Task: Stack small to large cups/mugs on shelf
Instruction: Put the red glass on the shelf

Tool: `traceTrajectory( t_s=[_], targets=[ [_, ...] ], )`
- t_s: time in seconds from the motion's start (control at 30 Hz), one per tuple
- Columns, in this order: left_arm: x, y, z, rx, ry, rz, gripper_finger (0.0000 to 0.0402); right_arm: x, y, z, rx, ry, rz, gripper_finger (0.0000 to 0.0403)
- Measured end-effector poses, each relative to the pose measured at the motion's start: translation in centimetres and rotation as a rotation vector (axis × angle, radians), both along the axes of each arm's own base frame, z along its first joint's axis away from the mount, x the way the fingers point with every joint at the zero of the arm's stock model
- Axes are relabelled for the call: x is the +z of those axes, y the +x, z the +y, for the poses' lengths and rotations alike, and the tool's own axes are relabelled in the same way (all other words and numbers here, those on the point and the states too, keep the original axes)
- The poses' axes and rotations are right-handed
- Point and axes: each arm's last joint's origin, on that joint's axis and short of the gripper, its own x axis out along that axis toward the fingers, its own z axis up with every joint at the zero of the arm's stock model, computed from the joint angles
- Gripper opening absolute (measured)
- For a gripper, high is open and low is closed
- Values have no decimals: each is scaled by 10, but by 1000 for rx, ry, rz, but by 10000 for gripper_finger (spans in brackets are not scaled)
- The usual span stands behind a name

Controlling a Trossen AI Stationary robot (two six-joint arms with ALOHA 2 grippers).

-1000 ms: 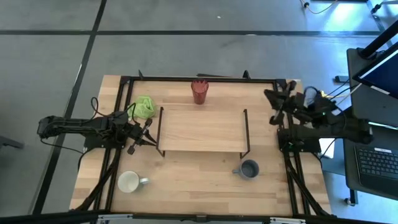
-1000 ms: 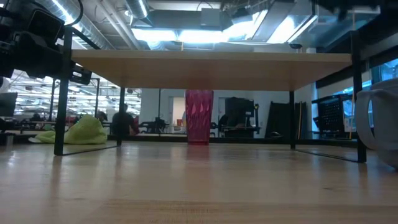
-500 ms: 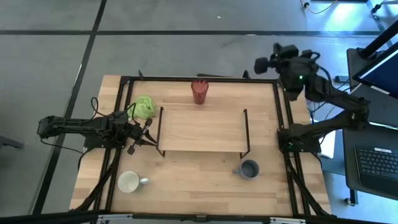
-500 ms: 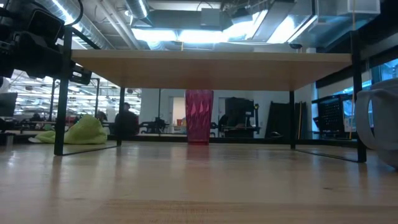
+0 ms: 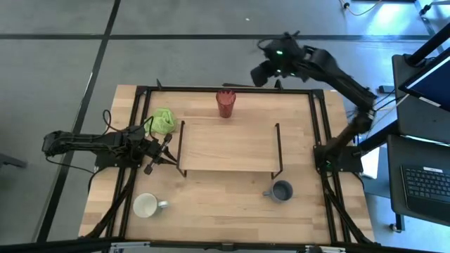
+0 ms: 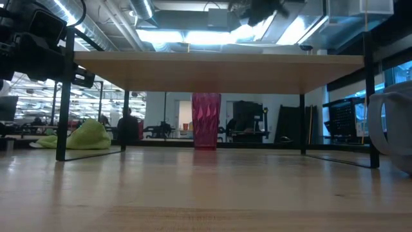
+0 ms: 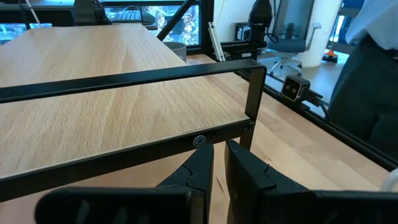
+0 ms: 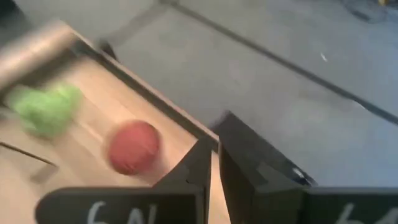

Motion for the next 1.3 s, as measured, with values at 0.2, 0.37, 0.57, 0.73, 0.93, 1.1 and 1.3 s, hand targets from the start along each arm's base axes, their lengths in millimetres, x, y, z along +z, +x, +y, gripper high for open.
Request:
traceTrajectory(
  t_s=[0.2,0.37,0.57,0.73,0.93,1.1,1.3],
  targets=[
    [0,0,0,0,0,0,35,-6,24,-21,79,39,-19,34],
    [0,0,0,0,0,0,35,2,33,-28,228,168,-154,34],
    [0,0,0,0,0,0,35,-33,37,-55,82,376,-20,34],
    [0,0,0,0,0,0,35,-56,49,-67,28,408,89,53],
    [0,0,0,0,0,0,35,-80,80,-70,14,435,51,119],
    [0,0,0,0,0,0,35,-104,102,-61,12,456,104,172],
    [0,0,0,0,0,0,35,-121,113,-56,-21,461,169,190]
  ],
)
